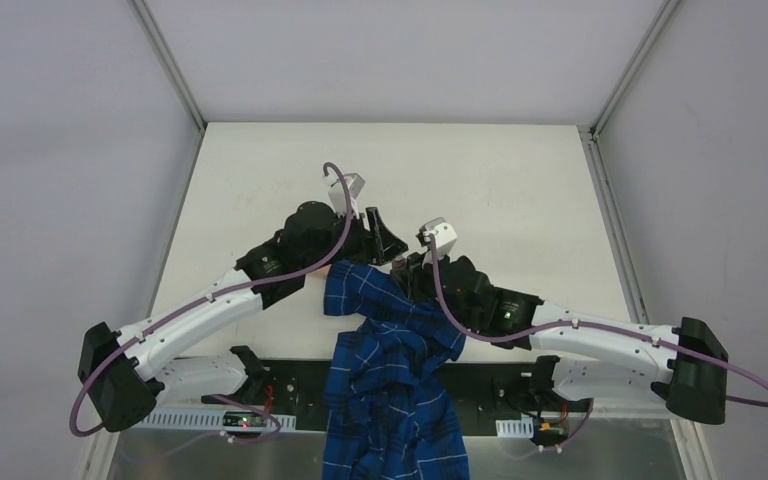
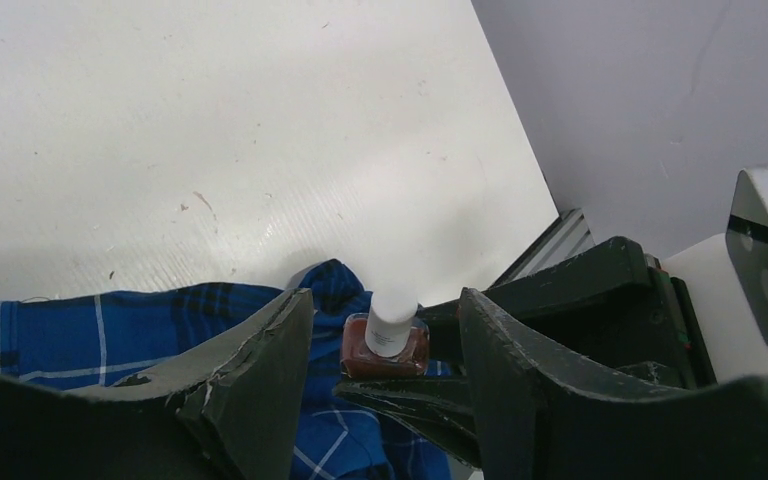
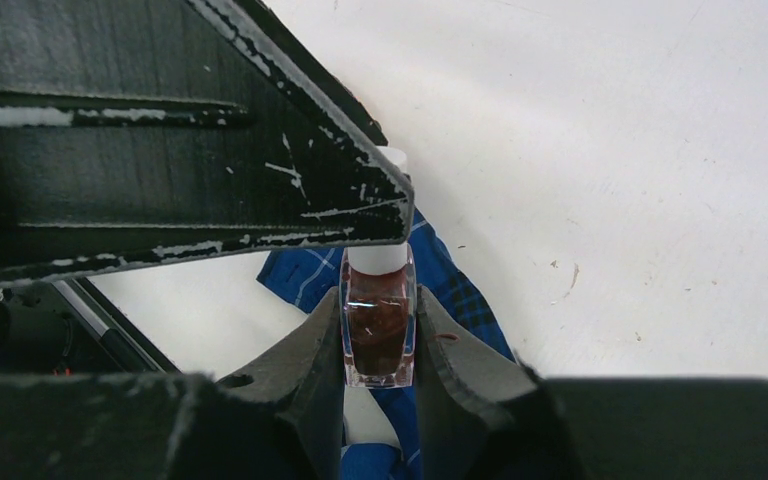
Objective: Paint the nails
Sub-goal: Screw the nail polish bottle.
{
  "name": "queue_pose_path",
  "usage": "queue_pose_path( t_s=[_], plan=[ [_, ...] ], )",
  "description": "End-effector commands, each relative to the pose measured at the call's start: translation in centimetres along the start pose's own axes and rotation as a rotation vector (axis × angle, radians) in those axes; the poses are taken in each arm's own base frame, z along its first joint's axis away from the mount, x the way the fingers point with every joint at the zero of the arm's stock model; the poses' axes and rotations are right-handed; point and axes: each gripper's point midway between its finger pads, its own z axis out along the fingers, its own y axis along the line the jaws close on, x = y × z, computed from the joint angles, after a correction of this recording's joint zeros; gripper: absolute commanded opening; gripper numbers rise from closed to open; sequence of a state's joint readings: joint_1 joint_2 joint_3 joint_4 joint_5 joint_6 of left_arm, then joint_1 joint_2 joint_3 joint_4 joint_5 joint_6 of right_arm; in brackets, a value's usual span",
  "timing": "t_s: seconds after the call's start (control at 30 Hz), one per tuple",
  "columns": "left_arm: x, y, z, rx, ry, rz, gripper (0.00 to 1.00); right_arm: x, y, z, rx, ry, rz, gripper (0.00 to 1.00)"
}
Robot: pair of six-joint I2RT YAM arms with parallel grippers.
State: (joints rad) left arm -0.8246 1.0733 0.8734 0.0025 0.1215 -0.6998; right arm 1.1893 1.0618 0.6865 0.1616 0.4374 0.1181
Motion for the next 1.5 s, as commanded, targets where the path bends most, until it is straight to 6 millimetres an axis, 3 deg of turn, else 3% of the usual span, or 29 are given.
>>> queue_pose_path(
  t_s=[0.0,0.47,0.77,1.07,1.47],
  plan=[
    [-1.6,-1.9,0.0,0.052,-0.038,0.026,0.54,-3.2,1.3,-0.3,-0.028,-0.077,0.028,0.00],
    [-0.2,-2.5,1.1,0.069,0.014,0.039,0.36,-3.3,1.4,-0.2,-0.027,-0.069,0.024,0.00],
    [0.1,-2.7,0.7,0.090,0.022,0.061,0.00,-2.8,1.2,-0.3,-0.053,-0.031,0.048,0.00],
    [0.5,-4.2,-1.5,0.195,0.035,0.127,0.00,-3.4,1.3,-1.4,-0.301,0.026,0.196,0.00],
    [1.0,-11.4,-8.2,0.635,0.046,0.246,0.00,-6.5,5.0,-6.7,-0.807,0.020,0.291,0.00]
  ],
)
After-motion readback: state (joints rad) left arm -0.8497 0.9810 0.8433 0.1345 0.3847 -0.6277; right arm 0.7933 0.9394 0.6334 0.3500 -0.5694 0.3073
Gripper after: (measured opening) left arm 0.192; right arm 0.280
